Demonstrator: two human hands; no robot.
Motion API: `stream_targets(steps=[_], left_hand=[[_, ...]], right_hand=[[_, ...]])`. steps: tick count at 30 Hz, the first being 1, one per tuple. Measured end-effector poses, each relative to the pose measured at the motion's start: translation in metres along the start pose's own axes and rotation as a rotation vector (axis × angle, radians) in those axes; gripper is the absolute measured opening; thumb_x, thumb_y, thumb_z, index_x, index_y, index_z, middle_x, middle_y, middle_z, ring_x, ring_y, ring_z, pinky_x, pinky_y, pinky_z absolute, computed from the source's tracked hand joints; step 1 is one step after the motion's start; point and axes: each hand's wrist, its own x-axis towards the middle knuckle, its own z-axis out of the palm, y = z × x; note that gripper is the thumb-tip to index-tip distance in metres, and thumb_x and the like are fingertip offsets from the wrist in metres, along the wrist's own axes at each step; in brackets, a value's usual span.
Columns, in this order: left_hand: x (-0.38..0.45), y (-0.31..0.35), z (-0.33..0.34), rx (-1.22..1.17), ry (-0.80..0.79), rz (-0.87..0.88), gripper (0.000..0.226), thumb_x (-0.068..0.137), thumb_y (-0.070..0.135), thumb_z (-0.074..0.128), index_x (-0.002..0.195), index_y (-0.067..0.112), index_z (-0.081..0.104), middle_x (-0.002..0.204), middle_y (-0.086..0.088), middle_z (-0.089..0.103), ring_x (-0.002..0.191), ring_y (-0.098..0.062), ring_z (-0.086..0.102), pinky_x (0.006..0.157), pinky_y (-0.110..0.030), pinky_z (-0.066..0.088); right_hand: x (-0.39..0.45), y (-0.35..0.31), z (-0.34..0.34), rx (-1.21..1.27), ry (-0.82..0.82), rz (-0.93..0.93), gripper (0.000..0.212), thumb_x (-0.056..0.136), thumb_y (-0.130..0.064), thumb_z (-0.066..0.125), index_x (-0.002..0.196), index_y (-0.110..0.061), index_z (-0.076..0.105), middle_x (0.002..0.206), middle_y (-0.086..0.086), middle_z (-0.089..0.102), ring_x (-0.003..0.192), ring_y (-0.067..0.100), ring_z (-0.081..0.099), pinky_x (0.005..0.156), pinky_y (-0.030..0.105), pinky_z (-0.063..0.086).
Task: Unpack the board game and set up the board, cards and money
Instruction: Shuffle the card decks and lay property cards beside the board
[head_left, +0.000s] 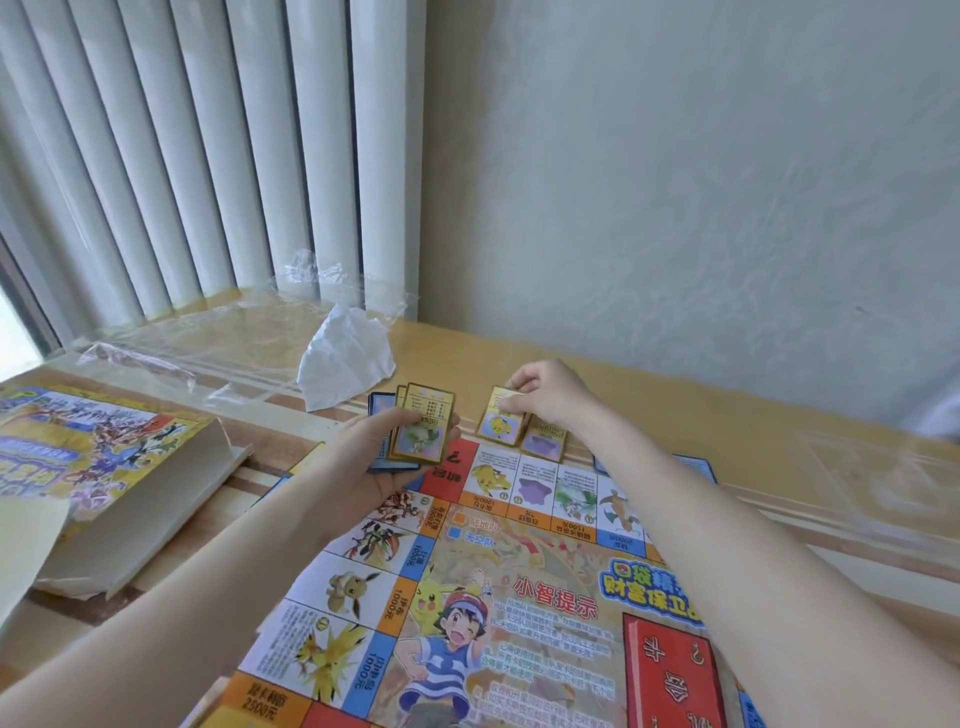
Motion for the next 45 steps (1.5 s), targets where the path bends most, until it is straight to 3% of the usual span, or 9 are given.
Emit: stream_targets(steps=[2,6,9,12,14,20,29,35,45], left_hand=[[0.004,-0.002,-0.002,-0.014,-0.008,-0.007,0.037,0.087,0.011,0.059,0.122,0.003,0.053,0.11,-0.018,0.067,0.103,-0.029,0.065,0.075,-0.034,0.056],[0.007,-0.005,0.002,-0.015,-0.021,-0.01,0.041,0.087,0.011,0.059,0.126,0.002,0.05,0.111,-0.018,0.067,0.102,-0.029,0.066,0.079,-0.035,0.056],[0.003,-0.005,0.009,0.021,0.023,0.0,0.041,0.085,0.011,0.063,0.123,0.002,0.051,0.108,-0.02,0.067,0.089,-0.028,0.067,0.068,-0.032,0.059],[-0.003,-0.006,0.02,0.043,0.001,-0.003,0.04,0.083,0.011,0.066,0.12,0.001,0.053,0.104,-0.019,0.068,0.081,-0.028,0.068,0.055,-0.029,0.058],[-0.007,-0.01,0.031,0.065,-0.044,-0.004,0.039,0.083,0.011,0.067,0.118,0.0,0.055,0.103,-0.019,0.068,0.084,-0.029,0.068,0.061,-0.031,0.059],[-0.017,-0.019,0.065,0.049,-0.132,-0.029,0.023,0.089,0.018,0.061,0.104,0.001,0.059,0.091,-0.014,0.069,0.074,-0.022,0.067,0.057,-0.028,0.059],[-0.011,-0.024,0.078,0.027,-0.131,-0.063,0.021,0.094,0.024,0.053,0.098,0.005,0.06,0.094,-0.016,0.068,0.086,-0.025,0.066,0.07,-0.033,0.057],[0.006,-0.024,0.081,-0.032,-0.07,-0.038,0.031,0.094,0.024,0.053,0.115,0.002,0.056,0.109,-0.017,0.064,0.102,-0.028,0.06,0.087,-0.035,0.049],[0.02,-0.028,0.097,-0.106,-0.136,-0.075,0.025,0.096,0.024,0.05,0.109,0.004,0.058,0.117,-0.019,0.062,0.101,-0.026,0.06,0.089,-0.034,0.05]], right_hand=[[-0.001,0.0,0.001,-0.103,-0.024,-0.034,0.026,0.079,-0.018,0.074,0.101,-0.007,0.067,0.09,0.0,0.058,0.086,0.017,0.054,0.064,0.022,0.039],[-0.004,0.006,0.007,-0.258,0.03,-0.12,0.026,0.078,-0.023,0.075,0.098,-0.01,0.066,0.1,0.003,0.049,0.11,0.022,0.048,0.086,0.029,0.039],[-0.016,-0.005,-0.006,-0.088,0.148,-0.151,0.02,0.081,-0.023,0.071,0.097,-0.01,0.066,0.094,0.0,0.054,0.087,0.011,0.051,0.077,0.022,0.037],[-0.04,-0.021,-0.028,0.249,-0.14,-0.116,0.021,0.086,-0.026,0.065,0.093,-0.007,0.066,0.08,0.0,0.063,0.07,0.009,0.056,0.061,0.018,0.044],[-0.054,-0.024,-0.035,0.252,-0.268,-0.129,0.022,0.084,-0.024,0.067,0.093,-0.004,0.066,0.075,0.002,0.065,0.064,0.009,0.059,0.057,0.016,0.048],[-0.069,-0.008,-0.052,0.199,-0.173,-0.114,0.009,0.079,-0.008,0.072,0.078,-0.01,0.063,0.061,-0.003,0.064,0.051,0.004,0.057,0.051,0.015,0.046],[-0.07,0.008,-0.066,0.181,-0.14,-0.114,0.008,0.082,-0.006,0.068,0.079,-0.01,0.062,0.07,0.001,0.062,0.058,0.006,0.056,0.055,0.014,0.048],[-0.059,0.039,-0.09,0.268,-0.015,0.045,0.01,0.092,-0.005,0.055,0.1,-0.002,0.06,0.084,0.006,0.065,0.067,0.012,0.062,0.062,0.019,0.052],[-0.063,0.071,-0.078,-0.053,0.011,0.022,0.018,0.099,-0.022,0.043,0.106,-0.009,0.053,0.094,0.001,0.064,0.074,0.015,0.058,0.073,0.027,0.048]])
